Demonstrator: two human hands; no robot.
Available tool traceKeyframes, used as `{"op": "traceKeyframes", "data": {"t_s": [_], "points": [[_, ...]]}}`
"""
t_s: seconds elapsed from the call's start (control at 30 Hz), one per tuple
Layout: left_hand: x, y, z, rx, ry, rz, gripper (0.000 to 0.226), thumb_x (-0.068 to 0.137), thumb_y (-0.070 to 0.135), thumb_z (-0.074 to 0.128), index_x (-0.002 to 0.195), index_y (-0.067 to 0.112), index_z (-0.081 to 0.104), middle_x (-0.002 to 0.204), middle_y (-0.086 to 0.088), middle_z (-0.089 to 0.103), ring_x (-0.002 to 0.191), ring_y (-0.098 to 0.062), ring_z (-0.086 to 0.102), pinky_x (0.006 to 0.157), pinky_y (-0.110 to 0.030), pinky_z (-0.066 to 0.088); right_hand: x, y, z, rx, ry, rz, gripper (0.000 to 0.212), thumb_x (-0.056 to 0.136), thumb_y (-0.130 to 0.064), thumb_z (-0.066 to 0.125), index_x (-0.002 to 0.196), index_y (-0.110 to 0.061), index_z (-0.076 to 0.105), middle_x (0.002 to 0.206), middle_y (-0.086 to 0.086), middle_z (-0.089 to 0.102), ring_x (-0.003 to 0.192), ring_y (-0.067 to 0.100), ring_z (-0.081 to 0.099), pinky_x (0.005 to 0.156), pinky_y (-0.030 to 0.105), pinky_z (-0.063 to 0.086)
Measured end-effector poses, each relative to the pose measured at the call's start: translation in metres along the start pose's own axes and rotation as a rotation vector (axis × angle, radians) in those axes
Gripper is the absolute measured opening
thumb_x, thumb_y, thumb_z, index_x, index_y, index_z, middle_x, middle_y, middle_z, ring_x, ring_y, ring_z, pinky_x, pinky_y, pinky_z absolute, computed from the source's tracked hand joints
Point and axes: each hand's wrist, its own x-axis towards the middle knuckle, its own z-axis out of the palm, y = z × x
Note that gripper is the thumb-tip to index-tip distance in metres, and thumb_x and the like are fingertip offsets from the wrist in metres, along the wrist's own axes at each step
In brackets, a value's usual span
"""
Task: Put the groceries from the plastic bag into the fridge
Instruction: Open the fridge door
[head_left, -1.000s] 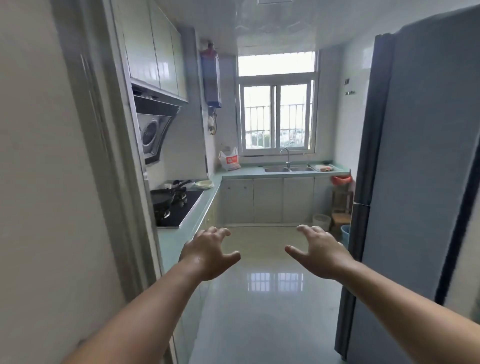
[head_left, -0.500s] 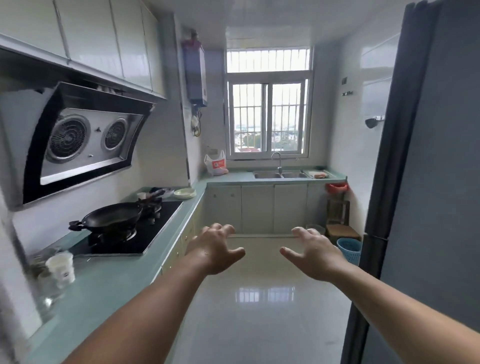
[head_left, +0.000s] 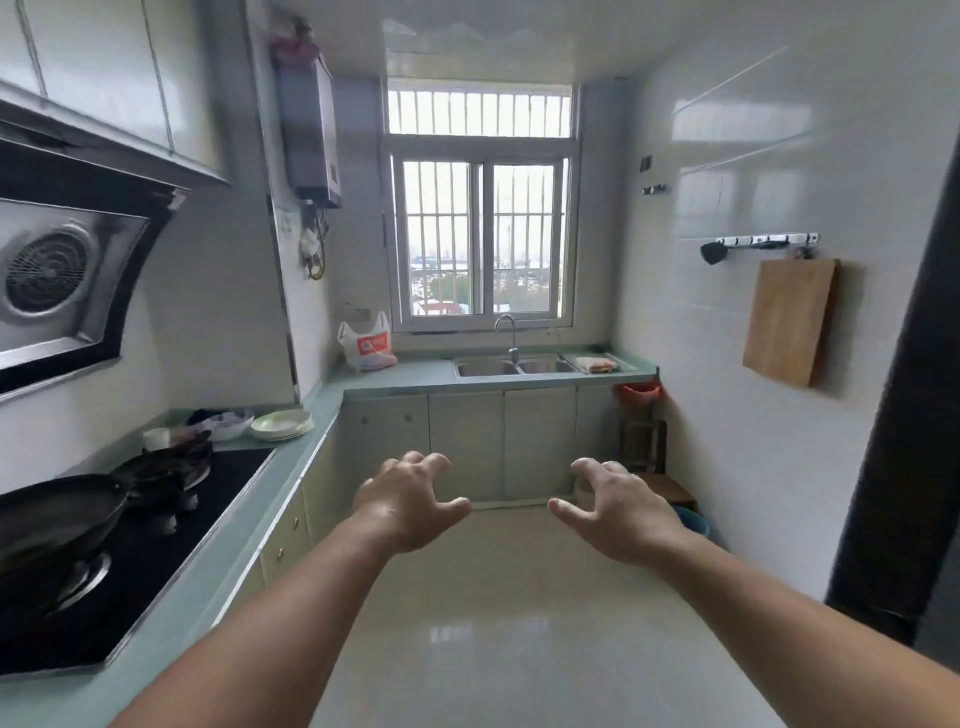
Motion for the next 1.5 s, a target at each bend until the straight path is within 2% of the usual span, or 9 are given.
{"op": "traceKeyframes", "data": {"t_s": [0.4, 0.63, 0.87, 1.03, 1.2, 1.37, 1.5], "points": [[0.232, 0.014, 0.076, 0.0, -0.058, 0.06, 0.057, 0.085, 0.059, 0.051, 0.137, 0.037, 0.042, 0.139, 0.011, 0.044, 0.131, -0.014, 0.036, 0.1, -0.036, 0.04, 0.233, 0.077, 0.055, -0.005, -0.003, 0.058, 0.067, 0.084, -0.068, 0.046, 0.14, -0.032, 0.036, 0.139, -0.001, 0.045, 0.128, 0.021, 0.044, 0.101, 0.039, 0.041], [0.406, 0.078, 0.121, 0.04, -0.09, 0.08, 0.057, 0.085, 0.057, 0.051, 0.137, 0.039, 0.041, 0.14, 0.012, 0.042, 0.131, -0.013, 0.036, 0.099, -0.036, 0.041, 0.384, 0.173, 0.062, 0.041, -0.027, 0.13, 0.068, 0.084, -0.066, 0.046, 0.141, -0.031, 0.035, 0.141, -0.001, 0.043, 0.128, 0.022, 0.043, 0.101, 0.041, 0.041], [0.549, 0.225, 0.171, -0.009, -0.092, 0.352, 0.061, 0.084, 0.06, 0.05, 0.14, 0.039, 0.038, 0.143, 0.011, 0.041, 0.132, -0.014, 0.036, 0.096, -0.037, 0.045, 0.459, 0.294, -0.016, -0.117, 0.106, 0.288, 0.071, 0.085, -0.065, 0.047, 0.143, -0.028, 0.032, 0.144, 0.001, 0.041, 0.13, 0.025, 0.042, 0.103, 0.043, 0.04], [0.617, 0.365, 0.214, -0.113, -0.14, 0.654, 0.065, 0.084, 0.061, 0.054, 0.142, 0.037, 0.038, 0.148, 0.006, 0.041, 0.135, -0.019, 0.038, 0.105, -0.04, 0.041, 0.471, 0.383, -0.076, -0.276, 0.211, 0.492, 0.071, 0.085, -0.065, 0.045, 0.143, -0.027, 0.032, 0.145, 0.002, 0.04, 0.131, 0.026, 0.04, 0.103, 0.044, 0.037], [0.655, 0.502, 0.263, -0.225, -0.216, 0.976, 0.061, 0.087, 0.058, 0.053, 0.14, 0.033, 0.04, 0.144, 0.007, 0.044, 0.132, -0.018, 0.04, 0.101, -0.037, 0.042, 0.469, 0.462, -0.115, -0.408, 0.268, 0.708, 0.064, 0.087, -0.062, 0.044, 0.139, -0.026, 0.036, 0.139, 0.001, 0.043, 0.127, 0.025, 0.041, 0.098, 0.042, 0.037], [0.683, 0.608, 0.295, -0.218, -0.268, 1.257, 0.063, 0.086, 0.058, 0.054, 0.142, 0.032, 0.039, 0.145, 0.006, 0.044, 0.133, -0.019, 0.04, 0.103, -0.037, 0.039, 0.468, 0.515, -0.147, -0.512, 0.28, 0.947, 0.063, 0.087, -0.061, 0.045, 0.136, -0.022, 0.039, 0.136, 0.001, 0.047, 0.123, 0.025, 0.044, 0.096, 0.043, 0.039], [0.676, 0.676, 0.3, -0.388, -0.462, 1.424, 0.061, 0.084, 0.052, 0.06, 0.139, 0.033, 0.043, 0.14, 0.004, 0.049, 0.125, -0.018, 0.048, 0.099, -0.035, 0.044, 0.468, 0.527, -0.189, -0.739, 0.234, 1.051, 0.052, 0.091, -0.05, 0.043, 0.131, -0.018, 0.043, 0.134, 0.004, 0.049, 0.123, 0.027, 0.046, 0.097, 0.042, 0.039]]}}
